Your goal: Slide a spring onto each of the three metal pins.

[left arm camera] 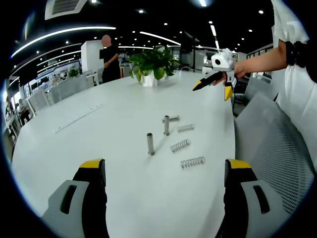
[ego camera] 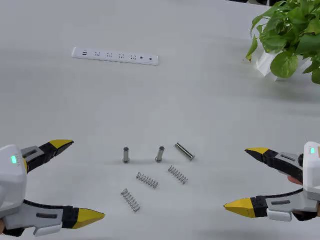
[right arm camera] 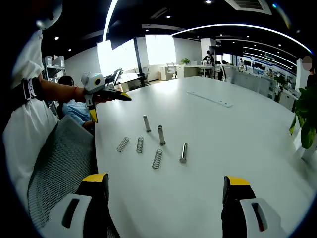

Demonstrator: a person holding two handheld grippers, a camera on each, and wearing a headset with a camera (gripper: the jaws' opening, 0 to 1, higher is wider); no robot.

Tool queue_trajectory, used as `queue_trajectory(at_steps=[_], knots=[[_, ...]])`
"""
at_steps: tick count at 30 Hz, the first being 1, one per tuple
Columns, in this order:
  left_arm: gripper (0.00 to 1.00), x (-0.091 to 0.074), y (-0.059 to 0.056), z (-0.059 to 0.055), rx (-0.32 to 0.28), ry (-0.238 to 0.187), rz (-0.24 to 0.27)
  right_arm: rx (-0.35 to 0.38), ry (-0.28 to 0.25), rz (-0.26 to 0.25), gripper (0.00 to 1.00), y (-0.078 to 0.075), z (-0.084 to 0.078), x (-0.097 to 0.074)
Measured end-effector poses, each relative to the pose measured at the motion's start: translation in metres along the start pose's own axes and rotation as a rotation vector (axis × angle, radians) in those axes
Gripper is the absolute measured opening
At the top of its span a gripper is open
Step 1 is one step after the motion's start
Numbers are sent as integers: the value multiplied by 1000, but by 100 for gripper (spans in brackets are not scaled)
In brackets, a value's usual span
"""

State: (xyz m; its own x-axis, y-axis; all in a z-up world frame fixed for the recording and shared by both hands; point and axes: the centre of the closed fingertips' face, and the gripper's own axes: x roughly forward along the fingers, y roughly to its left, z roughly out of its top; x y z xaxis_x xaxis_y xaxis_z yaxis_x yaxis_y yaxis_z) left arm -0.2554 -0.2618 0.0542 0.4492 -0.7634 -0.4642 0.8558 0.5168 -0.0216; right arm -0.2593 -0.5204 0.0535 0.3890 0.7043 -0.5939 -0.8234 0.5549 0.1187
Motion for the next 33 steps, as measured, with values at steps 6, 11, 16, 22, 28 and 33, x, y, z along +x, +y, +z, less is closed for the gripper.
queue_trajectory(at_steps=[6,11,16,22,28,33], knots=[[99,1,-1,1,0,-2,-3,-4,4,2,96,1,0,1],[99,1,-1,0,0,-1,-5,-2,3,2,95,-5,-5,0],[99,2,-2,1,-2,-2,-7,-1,6,3,95,-6,-6,0],[99,2,-2,1,0,-2,-8,-1,8,0,95,-8,-6,0],[99,2,-2,1,-1,-2,-11,-2,12,1,95,-9,-6,1],[99,3,-2,1,-3,-4,-11,-6,16,3,95,-10,-4,2]])
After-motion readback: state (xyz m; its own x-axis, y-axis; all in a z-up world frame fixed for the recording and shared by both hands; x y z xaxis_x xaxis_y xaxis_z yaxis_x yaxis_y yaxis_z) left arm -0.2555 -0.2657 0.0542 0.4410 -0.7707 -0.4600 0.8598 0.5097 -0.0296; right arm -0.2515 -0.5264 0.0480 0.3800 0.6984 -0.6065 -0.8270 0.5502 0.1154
